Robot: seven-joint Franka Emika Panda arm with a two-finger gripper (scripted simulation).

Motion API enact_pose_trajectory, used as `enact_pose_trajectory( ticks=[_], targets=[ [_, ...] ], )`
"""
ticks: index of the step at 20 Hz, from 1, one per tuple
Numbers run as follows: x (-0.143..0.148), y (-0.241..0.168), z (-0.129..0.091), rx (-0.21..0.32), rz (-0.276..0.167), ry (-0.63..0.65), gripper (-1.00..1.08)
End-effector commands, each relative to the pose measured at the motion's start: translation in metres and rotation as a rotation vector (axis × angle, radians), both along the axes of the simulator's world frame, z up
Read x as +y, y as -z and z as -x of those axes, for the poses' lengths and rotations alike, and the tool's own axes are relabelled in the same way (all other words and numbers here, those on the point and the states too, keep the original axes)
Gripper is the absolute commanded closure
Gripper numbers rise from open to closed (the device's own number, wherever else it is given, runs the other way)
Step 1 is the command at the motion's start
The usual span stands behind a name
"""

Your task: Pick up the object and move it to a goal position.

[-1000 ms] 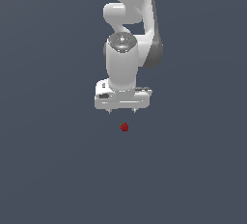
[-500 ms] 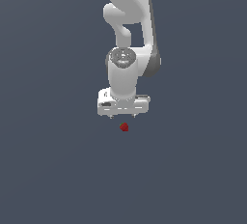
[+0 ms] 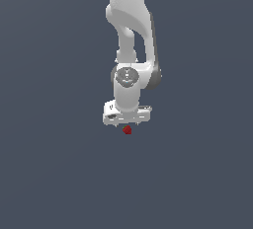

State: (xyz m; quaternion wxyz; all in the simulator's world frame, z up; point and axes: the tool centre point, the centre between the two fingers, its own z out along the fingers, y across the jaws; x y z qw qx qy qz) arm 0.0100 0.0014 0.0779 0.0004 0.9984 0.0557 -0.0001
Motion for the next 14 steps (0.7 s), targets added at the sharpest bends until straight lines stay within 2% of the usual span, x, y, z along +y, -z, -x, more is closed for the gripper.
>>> enact_pose_trajectory(
  ticks=[1, 7, 14],
  targets=[
    [0.0, 0.005, 0.0, 0.0, -0.001, -0.004, -0.92],
    [0.0, 0.009, 0.001, 0.001, -0.001, -0.002, -0.92],
    [0.0, 0.042, 0.002, 0.0, -0.001, -0.004, -0.92]
  ],
)
